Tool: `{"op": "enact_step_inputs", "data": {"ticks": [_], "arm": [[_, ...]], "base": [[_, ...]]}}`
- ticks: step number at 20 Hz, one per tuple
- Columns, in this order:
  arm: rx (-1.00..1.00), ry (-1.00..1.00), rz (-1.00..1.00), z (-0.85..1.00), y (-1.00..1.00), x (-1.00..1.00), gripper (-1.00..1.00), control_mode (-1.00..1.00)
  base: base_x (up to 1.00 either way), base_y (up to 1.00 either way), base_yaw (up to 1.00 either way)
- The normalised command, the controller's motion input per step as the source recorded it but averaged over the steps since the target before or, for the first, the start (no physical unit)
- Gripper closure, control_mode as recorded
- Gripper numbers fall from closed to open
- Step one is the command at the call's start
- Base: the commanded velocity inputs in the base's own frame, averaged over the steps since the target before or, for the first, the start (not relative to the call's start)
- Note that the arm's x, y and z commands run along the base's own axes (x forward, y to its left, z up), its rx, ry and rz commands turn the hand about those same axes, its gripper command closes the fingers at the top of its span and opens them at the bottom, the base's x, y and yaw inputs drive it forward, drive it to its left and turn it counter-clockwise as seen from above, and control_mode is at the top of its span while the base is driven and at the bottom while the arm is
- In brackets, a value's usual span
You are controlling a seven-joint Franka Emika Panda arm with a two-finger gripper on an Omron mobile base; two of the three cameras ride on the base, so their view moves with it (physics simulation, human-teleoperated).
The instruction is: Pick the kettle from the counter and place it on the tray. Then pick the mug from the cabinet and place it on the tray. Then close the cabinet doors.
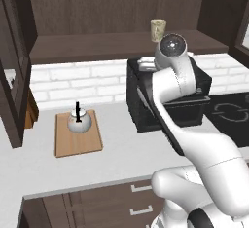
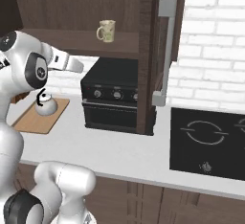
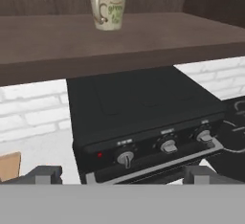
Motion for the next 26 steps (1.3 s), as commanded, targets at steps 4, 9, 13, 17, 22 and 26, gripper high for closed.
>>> {"op": "enact_step_inputs", "data": {"ticks": [4,9,13,17,22,26], "arm": [[0.00,0.05,0.00,0.36,-0.11,0.04,-1.00,-1.00],[0.00,0.00,0.00,0.21,-0.25,0.27,-1.00,-1.00],[0.00,0.11,-0.02,0.40,-0.13,0.36,-1.00,-1.00],[0.00,0.01,-0.02,0.15,0.00,0.45,-1.00,-1.00],[0.00,-0.03,-0.04,0.05,0.00,0.28,-1.00,-1.00],[0.00,-0.08,-0.05,-0.02,0.00,0.23,-1.00,-1.00]], "base": [[0.00,0.00,0.00],[0.00,0.00,0.00],[0.00,0.00,0.00],[0.00,0.00,0.00],[0.00,0.00,0.00],[0.00,0.00,0.00]]}}
